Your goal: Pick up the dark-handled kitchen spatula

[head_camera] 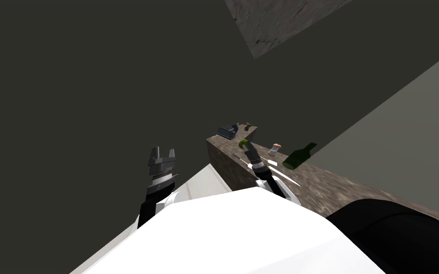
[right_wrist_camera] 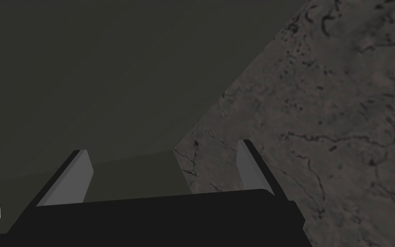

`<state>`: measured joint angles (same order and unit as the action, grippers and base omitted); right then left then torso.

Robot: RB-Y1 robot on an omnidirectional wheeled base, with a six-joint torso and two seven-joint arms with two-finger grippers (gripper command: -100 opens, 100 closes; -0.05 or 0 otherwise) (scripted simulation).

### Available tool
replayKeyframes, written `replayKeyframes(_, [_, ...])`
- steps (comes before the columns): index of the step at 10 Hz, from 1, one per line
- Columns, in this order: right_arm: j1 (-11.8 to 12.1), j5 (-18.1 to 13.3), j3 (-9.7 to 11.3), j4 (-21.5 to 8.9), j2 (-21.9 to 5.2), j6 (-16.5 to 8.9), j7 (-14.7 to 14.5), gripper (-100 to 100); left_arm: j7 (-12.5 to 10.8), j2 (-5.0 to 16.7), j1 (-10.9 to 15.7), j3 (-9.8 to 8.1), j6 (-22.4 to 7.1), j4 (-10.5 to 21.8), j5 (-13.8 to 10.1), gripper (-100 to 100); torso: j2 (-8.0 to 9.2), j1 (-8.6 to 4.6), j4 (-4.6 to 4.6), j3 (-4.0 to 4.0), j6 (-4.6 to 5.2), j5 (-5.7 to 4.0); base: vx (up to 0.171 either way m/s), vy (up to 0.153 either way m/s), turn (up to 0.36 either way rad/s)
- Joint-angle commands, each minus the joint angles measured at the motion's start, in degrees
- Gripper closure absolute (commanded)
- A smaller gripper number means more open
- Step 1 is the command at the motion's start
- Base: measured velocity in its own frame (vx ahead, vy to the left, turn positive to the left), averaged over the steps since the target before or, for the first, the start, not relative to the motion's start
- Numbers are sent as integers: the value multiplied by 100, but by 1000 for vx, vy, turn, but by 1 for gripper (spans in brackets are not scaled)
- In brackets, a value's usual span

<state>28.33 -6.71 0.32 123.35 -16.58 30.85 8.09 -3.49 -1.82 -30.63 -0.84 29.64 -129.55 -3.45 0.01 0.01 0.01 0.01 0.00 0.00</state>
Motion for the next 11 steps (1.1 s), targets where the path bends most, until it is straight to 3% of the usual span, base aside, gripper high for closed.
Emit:
replayKeyframes(1, [56, -38, 15, -172, -286, 17, 3, -100, 0, 0, 0, 0, 0, 0, 0, 0, 0, 0, 0, 0, 0, 0, -6, 11, 52])
replayKeyframes(2, [56, -38, 15, -172, -327, 17, 3, -100, 0, 0, 0, 0, 0, 0, 0, 0, 1, 1, 0, 0, -1, 0, -5, 10, 30])
replayKeyframes(3, [97, -81, 38, -357, -556, 48, -5, -100, 0, 0, 0, 0, 0, 0, 0, 0, 0, 1, 0, 0, 0, 0, -6, 15, 64])
replayKeyframes(6, [139, -126, 58, -551, -896, 81, -15, -100, 0, 0, 0, 0, 0, 0, 0, 0, 1, 3, 0, 0, -1, 0, -7, 15, 42])
replayKeyframes(11, [263, -274, 114, -1181, -1713, 184, -51, -100, 0, 0, 0, 0, 0, 0, 0, 0, -5, 3, -1, -3, 0, 1, 4, 19, 61])
